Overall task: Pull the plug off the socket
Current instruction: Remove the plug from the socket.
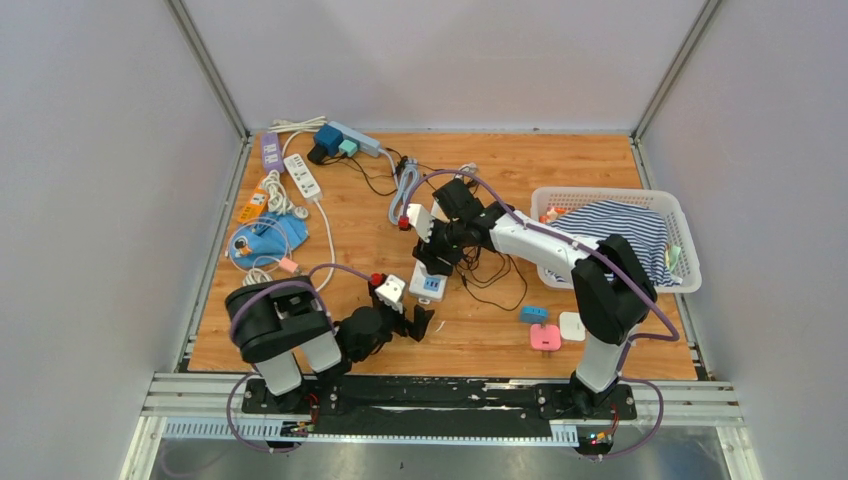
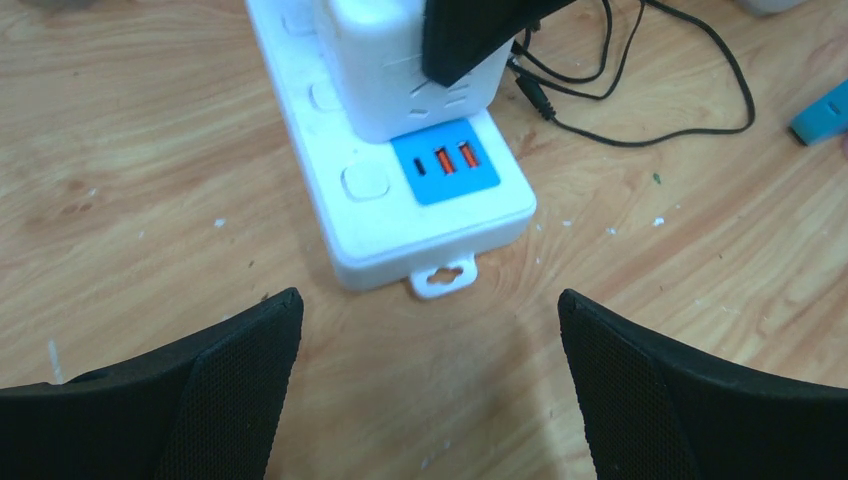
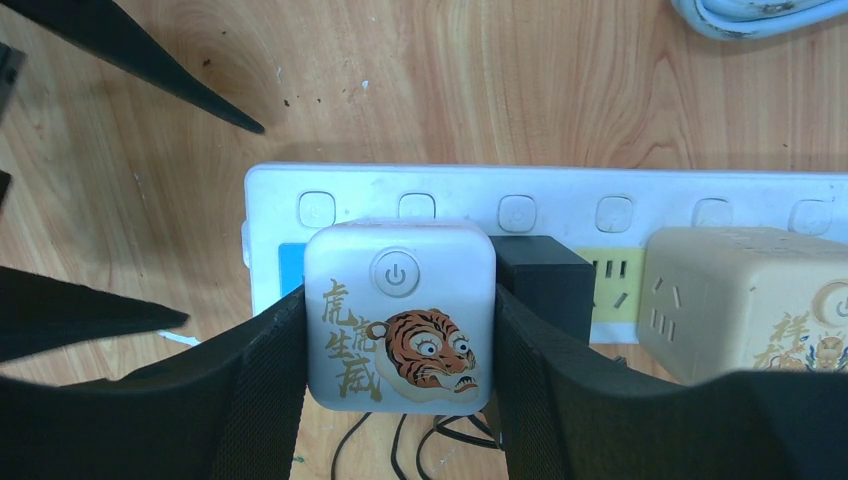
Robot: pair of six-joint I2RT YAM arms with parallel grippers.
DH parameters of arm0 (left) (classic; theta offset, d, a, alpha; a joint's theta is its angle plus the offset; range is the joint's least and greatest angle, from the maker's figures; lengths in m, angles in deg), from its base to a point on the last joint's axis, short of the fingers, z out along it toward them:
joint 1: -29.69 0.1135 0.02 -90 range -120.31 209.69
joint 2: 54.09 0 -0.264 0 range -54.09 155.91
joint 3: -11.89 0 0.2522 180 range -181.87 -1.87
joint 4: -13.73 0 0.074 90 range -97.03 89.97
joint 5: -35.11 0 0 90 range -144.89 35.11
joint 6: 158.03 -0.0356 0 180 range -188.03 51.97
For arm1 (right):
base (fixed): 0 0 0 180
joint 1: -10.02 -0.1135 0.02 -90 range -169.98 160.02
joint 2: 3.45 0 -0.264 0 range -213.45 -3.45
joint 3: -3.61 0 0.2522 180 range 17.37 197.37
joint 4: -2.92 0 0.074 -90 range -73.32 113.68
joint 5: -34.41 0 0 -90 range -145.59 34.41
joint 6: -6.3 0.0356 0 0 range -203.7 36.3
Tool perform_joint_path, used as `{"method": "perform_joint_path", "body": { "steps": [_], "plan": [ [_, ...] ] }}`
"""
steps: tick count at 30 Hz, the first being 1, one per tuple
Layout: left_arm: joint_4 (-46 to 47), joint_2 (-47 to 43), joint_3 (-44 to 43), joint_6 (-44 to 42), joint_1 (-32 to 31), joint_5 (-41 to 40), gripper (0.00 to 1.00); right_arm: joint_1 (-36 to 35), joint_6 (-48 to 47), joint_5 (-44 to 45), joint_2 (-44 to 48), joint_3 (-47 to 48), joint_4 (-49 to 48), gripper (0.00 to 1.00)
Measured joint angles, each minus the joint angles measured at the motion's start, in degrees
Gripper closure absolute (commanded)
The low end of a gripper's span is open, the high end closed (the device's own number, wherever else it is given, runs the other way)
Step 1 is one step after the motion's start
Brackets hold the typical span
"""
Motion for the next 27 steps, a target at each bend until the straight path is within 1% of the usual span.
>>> {"method": "perform_joint_path", "body": {
  "steps": [3, 10, 17, 24, 27],
  "plan": [
    [3.13, 5.4, -3.43, -3.13, -0.04, -0.63, 0.0, 0.02, 0.98, 0.2, -0.09, 0.0, -0.52, 1.0],
    [8.04, 7.04, -6.91, -9.03, -0.04, -1.6, 0.0, 0.13, 1.95, 0.2, -0.11, 0.0, -0.9, 1.0],
    [8.94, 12.35, -9.14, -11.8, -0.04, -3.74, 0.02, 0.24, 2.05, 0.07, -0.11, 0.0, -0.9, 1.0],
    [9.92, 16.31, -11.28, -11.61, 0.11, -5.53, 0.14, 0.26, 2.08, 0.11, -0.15, 0.0, -0.94, 1.0],
    [10.19, 17.44, -12.37, -11.37, 0.28, -5.55, 0.27, 0.9, 2.03, 0.15, -0.22, 0.0, -1.16, 1.0]
  ]
}}
